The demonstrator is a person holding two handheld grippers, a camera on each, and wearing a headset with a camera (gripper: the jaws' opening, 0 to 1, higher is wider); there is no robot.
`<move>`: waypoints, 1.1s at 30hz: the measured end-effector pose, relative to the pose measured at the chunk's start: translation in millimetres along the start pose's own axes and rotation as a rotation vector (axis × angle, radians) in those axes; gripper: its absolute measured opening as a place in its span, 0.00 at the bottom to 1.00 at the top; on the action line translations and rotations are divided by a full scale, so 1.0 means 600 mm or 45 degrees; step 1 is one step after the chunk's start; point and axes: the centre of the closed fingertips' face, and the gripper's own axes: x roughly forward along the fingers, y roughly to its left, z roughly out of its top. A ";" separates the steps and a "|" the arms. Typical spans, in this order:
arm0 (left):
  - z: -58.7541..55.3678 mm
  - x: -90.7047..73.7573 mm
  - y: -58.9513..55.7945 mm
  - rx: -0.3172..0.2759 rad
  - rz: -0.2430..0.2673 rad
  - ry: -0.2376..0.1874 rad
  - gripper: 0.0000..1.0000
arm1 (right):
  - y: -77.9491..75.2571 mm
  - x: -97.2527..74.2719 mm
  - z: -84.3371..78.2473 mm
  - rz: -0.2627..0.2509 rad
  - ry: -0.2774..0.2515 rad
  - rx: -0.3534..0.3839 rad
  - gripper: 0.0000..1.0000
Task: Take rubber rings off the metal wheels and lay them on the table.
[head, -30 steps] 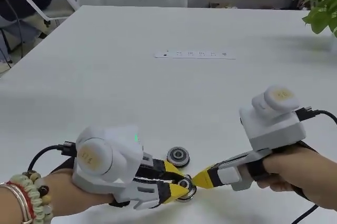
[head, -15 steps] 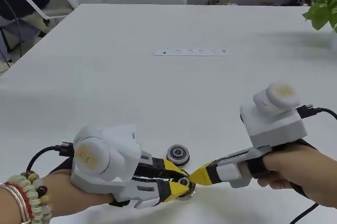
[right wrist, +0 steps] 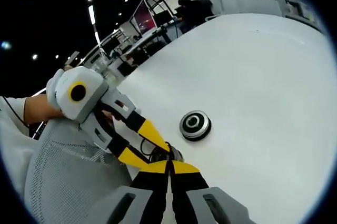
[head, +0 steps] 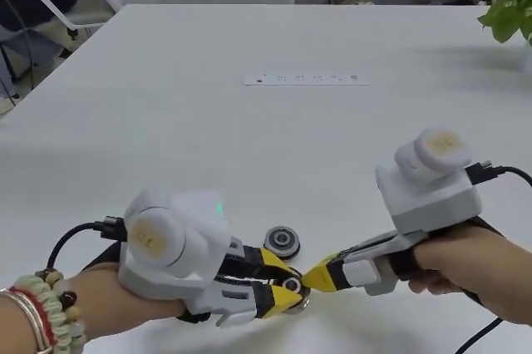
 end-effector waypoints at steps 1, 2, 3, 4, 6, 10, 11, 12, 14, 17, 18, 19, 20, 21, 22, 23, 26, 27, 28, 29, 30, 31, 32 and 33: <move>0.000 0.000 0.000 0.006 -0.002 0.006 0.10 | 0.000 0.000 0.000 -0.002 0.001 -0.004 0.00; 0.000 0.000 -0.001 0.009 -0.003 0.011 0.10 | 0.000 0.000 -0.001 -0.002 0.002 -0.007 0.00; 0.000 -0.001 -0.001 0.019 -0.007 0.022 0.10 | -0.001 0.000 -0.001 -0.004 0.004 -0.009 0.00; -0.001 -0.003 -0.001 0.041 -0.012 0.037 0.11 | -0.002 0.000 -0.001 -0.006 0.003 -0.010 0.00; 0.007 -0.006 0.000 0.052 -0.005 0.018 0.13 | -0.003 -0.001 0.000 -0.011 0.002 -0.011 0.00; 0.027 -0.016 0.009 0.048 0.013 -0.025 0.20 | -0.006 -0.004 0.004 -0.016 -0.015 -0.002 0.00; 0.029 -0.017 0.010 0.054 0.014 -0.028 0.21 | -0.006 -0.005 0.006 -0.017 -0.021 0.000 0.00; 0.032 -0.021 0.011 0.058 0.012 -0.036 0.23 | -0.006 -0.005 0.007 -0.018 -0.025 0.001 0.00; 0.037 -0.022 0.009 0.022 -0.007 -0.049 0.30 | -0.007 -0.006 0.008 -0.019 -0.031 0.006 0.00; 0.040 -0.026 0.004 0.029 -0.035 -0.031 0.40 | -0.006 -0.005 0.008 -0.018 -0.031 0.007 0.00; 0.044 -0.028 0.002 0.038 -0.043 -0.037 0.42 | -0.005 -0.005 0.009 -0.017 -0.031 0.002 0.00; 0.049 -0.031 -0.001 0.030 -0.056 -0.046 0.46 | -0.005 -0.005 0.008 -0.017 -0.030 -0.001 0.00; 0.053 -0.034 -0.004 0.019 -0.067 -0.054 0.48 | -0.004 -0.005 0.008 -0.017 -0.028 -0.005 0.00; 0.058 -0.038 -0.007 0.008 -0.080 -0.058 0.50 | -0.004 -0.005 0.007 -0.021 -0.023 -0.012 0.00; 0.062 -0.041 -0.010 0.006 -0.089 -0.063 0.53 | -0.004 -0.005 0.006 -0.024 -0.020 -0.017 0.00; 0.067 -0.047 -0.014 0.018 -0.109 -0.067 0.55 | -0.005 -0.005 0.006 -0.026 -0.018 -0.020 0.00; 0.073 -0.062 -0.015 0.044 -0.119 -0.045 0.60 | -0.005 -0.005 0.007 -0.020 -0.023 -0.009 0.00; 0.075 -0.067 -0.014 0.051 -0.114 -0.040 0.61 | -0.004 -0.006 0.007 -0.021 -0.025 -0.010 0.00; 0.077 -0.075 -0.012 0.061 -0.106 -0.041 0.62 | -0.004 -0.006 0.008 -0.021 -0.026 -0.011 0.00; 0.079 -0.082 -0.010 0.059 -0.099 -0.045 0.63 | -0.004 -0.006 0.008 -0.020 -0.027 -0.011 0.00; 0.081 -0.089 -0.008 0.058 -0.093 -0.048 0.64 | -0.004 -0.006 0.009 -0.019 -0.028 -0.011 0.00; 0.083 -0.095 -0.007 0.056 -0.086 -0.052 0.64 | -0.003 -0.007 0.009 -0.018 -0.030 -0.012 0.00; 0.083 -0.101 -0.006 0.049 -0.080 -0.055 0.66 | -0.003 -0.007 0.010 -0.017 -0.032 -0.012 0.00; 0.084 -0.110 -0.005 0.044 -0.070 -0.059 0.67 | -0.003 -0.007 0.010 -0.017 -0.033 -0.012 0.00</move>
